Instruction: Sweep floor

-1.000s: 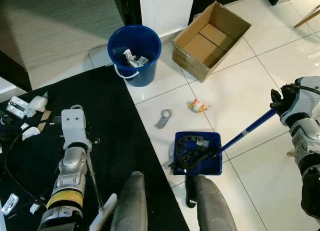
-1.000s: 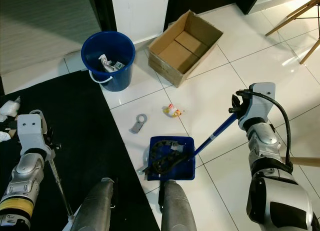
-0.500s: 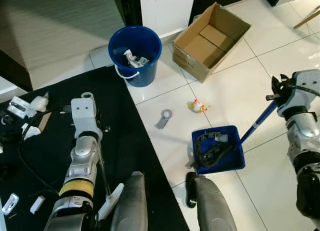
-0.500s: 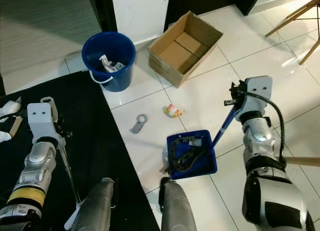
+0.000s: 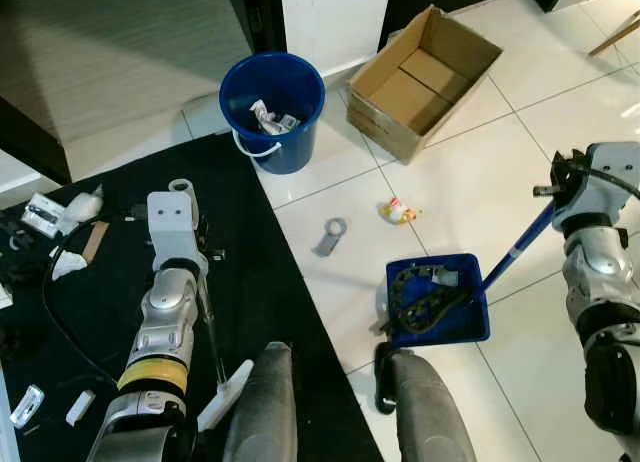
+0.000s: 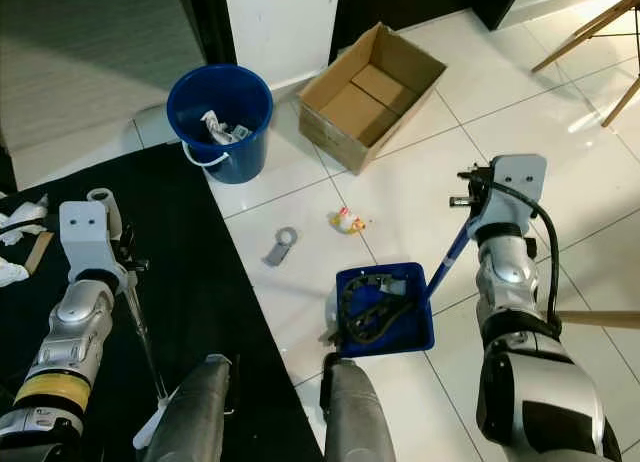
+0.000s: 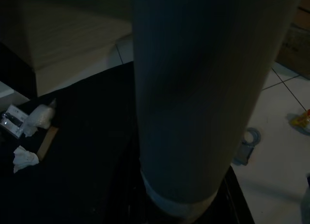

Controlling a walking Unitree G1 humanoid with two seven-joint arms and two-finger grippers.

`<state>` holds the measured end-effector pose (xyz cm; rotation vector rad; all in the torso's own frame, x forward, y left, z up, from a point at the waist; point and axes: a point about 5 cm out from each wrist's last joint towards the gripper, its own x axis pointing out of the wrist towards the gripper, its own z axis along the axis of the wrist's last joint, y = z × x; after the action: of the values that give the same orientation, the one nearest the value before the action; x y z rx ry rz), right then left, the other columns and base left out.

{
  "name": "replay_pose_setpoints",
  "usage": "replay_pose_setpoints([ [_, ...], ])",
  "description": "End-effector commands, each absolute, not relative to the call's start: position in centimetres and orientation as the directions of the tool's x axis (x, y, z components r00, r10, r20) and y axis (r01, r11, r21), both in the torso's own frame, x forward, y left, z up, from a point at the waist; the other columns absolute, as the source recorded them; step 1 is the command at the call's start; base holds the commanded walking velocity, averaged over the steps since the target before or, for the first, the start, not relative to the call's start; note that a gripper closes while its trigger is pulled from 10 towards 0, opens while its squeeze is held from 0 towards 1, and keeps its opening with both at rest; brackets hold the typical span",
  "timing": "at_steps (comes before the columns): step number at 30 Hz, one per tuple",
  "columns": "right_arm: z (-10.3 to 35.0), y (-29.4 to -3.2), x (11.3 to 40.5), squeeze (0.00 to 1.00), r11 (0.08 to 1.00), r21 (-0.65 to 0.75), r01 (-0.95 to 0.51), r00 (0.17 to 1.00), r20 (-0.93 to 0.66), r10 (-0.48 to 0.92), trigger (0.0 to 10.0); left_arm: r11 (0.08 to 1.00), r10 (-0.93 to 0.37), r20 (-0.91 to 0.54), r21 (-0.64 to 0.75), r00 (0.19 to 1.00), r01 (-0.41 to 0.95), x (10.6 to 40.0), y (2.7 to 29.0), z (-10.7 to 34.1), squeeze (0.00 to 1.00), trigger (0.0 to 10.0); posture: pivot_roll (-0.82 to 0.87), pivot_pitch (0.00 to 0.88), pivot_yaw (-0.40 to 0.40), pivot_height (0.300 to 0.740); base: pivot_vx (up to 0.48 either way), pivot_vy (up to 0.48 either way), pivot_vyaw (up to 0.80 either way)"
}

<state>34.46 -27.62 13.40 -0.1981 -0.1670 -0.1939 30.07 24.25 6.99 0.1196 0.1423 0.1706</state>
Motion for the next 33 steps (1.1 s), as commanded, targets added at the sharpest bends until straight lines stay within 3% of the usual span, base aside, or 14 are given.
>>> replay_pose_setpoints([
  [1,13.9,-28.6,34.4,0.00,0.952,-0.166,0.257,0.956,0.189,-0.225,10.0,0.978,0.176,-0.074,0.129,0.982,-0.165,30.3,24.6,7.9,0.00,10.0,0.22,0.289,-0.008,0.740,0.000,0.000,0.00],
  [19,13.7,-28.3,33.9,0.00,0.903,-0.198,0.382,0.909,0.259,-0.327,10.0,0.978,0.169,-0.056,0.136,0.984,-0.160,30.2,24.9,8.3,0.00,10.0,0.23,0.297,0.006,0.740,0.000,0.000,0.00],
  [27,10.3,-28.8,31.9,0.00,0.861,-0.104,0.498,0.862,0.166,-0.479,10.0,0.979,0.148,-0.061,0.153,0.987,-0.138,29.9,24.6,8.1,0.00,10.0,0.24,0.307,0.015,0.740,0.000,0.000,0.00],
  [33,9.9,-28.9,31.7,0.00,0.855,-0.034,0.517,0.849,0.150,-0.507,10.0,0.978,0.145,-0.055,0.157,0.988,-0.135,29.9,24.7,8.2,0.00,10.0,0.25,0.306,0.016,0.740,0.000,0.000,0.00],
])
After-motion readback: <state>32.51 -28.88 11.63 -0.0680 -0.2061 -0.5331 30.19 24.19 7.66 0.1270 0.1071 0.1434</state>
